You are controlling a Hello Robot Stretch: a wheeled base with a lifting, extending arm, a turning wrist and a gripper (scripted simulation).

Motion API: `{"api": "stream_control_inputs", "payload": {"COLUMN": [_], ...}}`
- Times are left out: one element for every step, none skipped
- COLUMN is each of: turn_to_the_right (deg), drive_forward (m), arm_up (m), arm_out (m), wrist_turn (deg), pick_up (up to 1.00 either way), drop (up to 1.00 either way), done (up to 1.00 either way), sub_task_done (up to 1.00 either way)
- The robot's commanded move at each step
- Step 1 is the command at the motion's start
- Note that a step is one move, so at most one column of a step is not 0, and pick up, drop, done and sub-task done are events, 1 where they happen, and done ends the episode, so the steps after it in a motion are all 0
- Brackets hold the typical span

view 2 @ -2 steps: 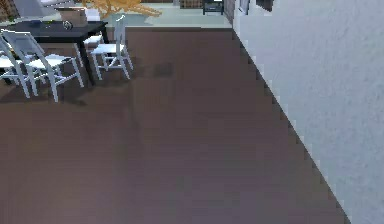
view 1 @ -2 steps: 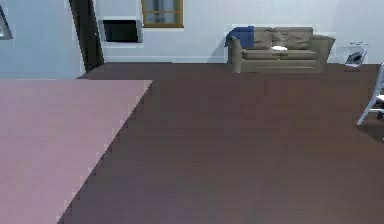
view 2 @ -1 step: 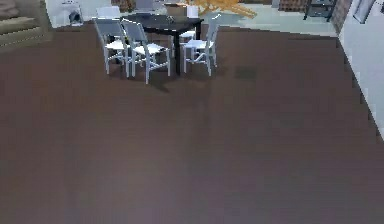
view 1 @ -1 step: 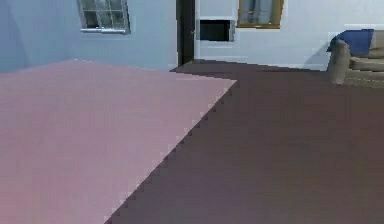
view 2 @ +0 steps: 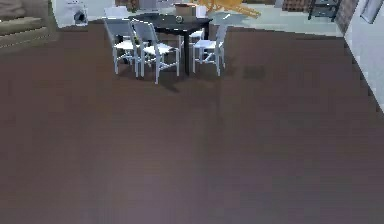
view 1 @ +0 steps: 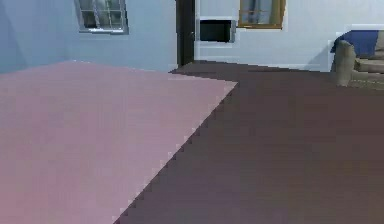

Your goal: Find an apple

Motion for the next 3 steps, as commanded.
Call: {"api": "stream_control_inputs", "payload": {"turn_to_the_right": [-45.0, -18.0, 0.0], "drive_forward": [0.00, 0.00, 0.65], "arm_up": [0.00, 0.00, 0.00], "arm_out": [0.00, 0.00, 0.00], "wrist_turn": [0.0, 0.0, 0.0], "pick_up": [0.00, 0.00, 0.00], "drop": [0.00, 0.00, 0.00], "done": [0.00, 0.00, 0.00], "sub_task_done": [0.00, 0.00, 0.00]}}
